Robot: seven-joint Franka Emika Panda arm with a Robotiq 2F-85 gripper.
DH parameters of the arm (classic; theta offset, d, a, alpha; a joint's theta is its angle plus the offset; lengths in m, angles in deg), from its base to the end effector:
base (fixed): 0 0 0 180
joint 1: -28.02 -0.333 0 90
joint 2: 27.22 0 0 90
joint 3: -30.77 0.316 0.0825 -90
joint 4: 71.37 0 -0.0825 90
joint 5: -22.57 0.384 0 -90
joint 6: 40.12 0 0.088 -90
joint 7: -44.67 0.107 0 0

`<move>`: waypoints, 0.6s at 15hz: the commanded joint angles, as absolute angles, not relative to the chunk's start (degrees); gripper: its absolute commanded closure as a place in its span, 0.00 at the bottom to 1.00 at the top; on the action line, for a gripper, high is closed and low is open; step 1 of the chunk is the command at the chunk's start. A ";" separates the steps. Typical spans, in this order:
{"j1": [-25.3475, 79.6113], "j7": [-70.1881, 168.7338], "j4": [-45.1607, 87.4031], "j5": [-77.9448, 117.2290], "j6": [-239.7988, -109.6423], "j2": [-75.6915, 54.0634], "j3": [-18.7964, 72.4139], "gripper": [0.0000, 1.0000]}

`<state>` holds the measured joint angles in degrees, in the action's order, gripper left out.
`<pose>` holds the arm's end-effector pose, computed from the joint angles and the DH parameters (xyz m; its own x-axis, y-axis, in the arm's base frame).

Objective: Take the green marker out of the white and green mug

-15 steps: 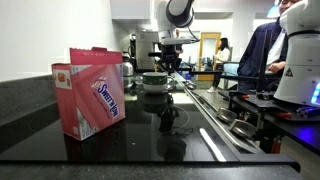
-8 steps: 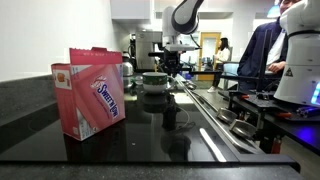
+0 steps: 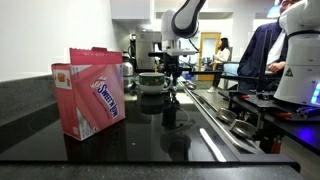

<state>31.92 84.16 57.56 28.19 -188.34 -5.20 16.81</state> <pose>0.5104 -0.1699 0.1945 0.4804 -0.8771 0.0021 -0.8759 -0.4796 0.0524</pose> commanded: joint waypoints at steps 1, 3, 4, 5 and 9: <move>30.77 83.69 58.70 28.56 -188.80 -6.39 16.19 0.32; 30.89 83.41 59.46 28.76 -188.64 -7.74 16.04 0.16; 30.82 83.45 60.09 28.57 -188.83 -8.77 15.84 0.10; 30.49 83.84 60.73 27.77 -188.79 -9.94 15.36 0.02; 31.01 82.83 62.73 26.99 -187.11 -15.58 15.58 0.00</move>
